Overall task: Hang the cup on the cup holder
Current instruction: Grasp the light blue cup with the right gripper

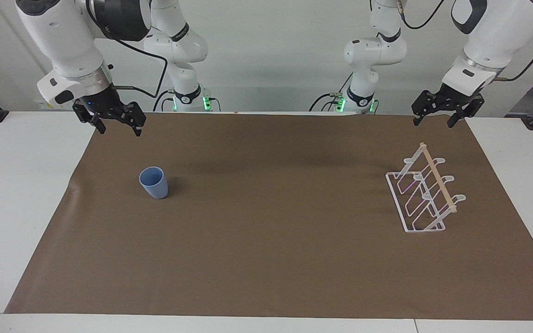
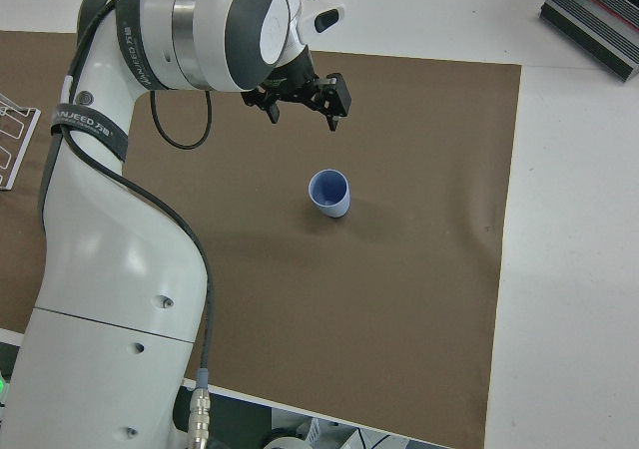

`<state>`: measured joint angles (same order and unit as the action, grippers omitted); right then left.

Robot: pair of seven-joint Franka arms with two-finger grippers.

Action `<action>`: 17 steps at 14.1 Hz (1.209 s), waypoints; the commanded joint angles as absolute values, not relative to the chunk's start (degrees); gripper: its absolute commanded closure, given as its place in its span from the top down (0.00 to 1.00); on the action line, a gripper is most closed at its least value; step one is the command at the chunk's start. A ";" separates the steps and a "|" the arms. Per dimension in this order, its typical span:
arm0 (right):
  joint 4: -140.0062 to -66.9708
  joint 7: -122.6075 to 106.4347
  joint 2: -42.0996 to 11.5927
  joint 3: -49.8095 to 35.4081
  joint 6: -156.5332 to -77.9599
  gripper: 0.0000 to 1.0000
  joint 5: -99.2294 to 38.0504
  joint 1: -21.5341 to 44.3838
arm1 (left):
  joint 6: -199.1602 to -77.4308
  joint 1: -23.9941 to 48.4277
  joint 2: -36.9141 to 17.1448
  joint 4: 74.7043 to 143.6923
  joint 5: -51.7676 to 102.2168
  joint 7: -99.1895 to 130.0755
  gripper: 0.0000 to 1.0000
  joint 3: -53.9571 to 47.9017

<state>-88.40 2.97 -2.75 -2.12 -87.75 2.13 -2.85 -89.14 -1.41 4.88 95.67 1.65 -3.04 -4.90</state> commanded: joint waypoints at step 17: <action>-119.44 1.93 8.01 -2.73 -117.33 1.00 -1.14 0.09 | -92.02 -1.14 7.91 100.55 0.88 -3.87 1.00 -4.48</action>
<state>-115.80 2.49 6.23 -2.82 -114.83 0.70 -0.06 -90.39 -1.41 5.93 98.01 1.63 -3.14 -4.88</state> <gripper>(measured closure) 0.000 0.000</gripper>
